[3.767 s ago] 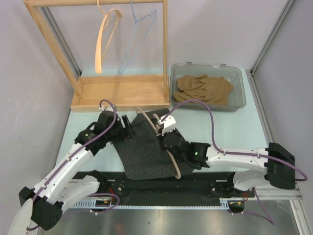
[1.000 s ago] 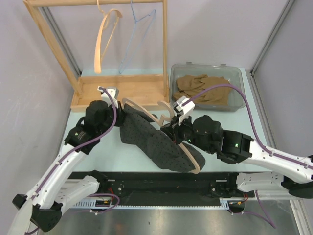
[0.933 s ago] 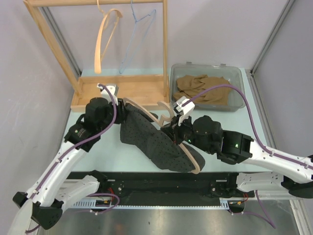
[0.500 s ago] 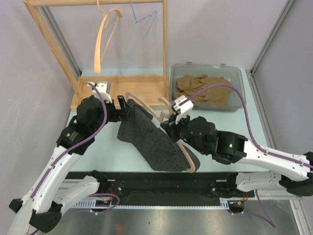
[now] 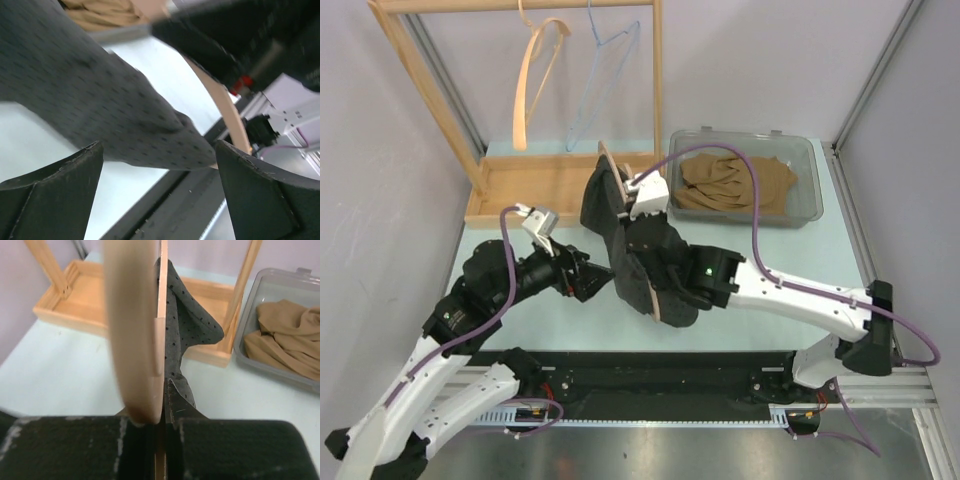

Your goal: Place the skirt on the hanger

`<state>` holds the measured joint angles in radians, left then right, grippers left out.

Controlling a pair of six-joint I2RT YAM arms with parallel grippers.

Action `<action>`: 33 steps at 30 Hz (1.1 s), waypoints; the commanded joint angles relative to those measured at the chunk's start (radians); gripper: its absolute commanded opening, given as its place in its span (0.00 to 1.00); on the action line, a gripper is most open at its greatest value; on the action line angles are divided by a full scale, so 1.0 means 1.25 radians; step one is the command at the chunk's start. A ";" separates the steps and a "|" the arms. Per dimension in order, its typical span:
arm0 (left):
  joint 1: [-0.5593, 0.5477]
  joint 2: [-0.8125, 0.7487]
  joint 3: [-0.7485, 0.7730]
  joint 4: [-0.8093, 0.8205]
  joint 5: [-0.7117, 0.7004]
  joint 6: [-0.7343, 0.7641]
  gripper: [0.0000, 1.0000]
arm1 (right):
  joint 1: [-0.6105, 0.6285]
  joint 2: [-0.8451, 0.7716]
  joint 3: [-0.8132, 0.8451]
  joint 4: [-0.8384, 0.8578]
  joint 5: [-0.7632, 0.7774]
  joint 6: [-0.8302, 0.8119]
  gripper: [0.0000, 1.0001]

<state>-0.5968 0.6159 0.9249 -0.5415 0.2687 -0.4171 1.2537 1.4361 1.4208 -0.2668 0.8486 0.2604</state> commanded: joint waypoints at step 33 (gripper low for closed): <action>-0.633 0.220 0.077 0.037 -0.989 -0.052 0.78 | -0.033 0.345 0.599 -0.352 0.115 0.264 0.00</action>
<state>-1.3571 0.8783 1.0393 -0.5400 -0.8959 -0.4965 1.2057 1.8473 2.1212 -0.7433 0.9634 0.5278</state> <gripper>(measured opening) 0.788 0.055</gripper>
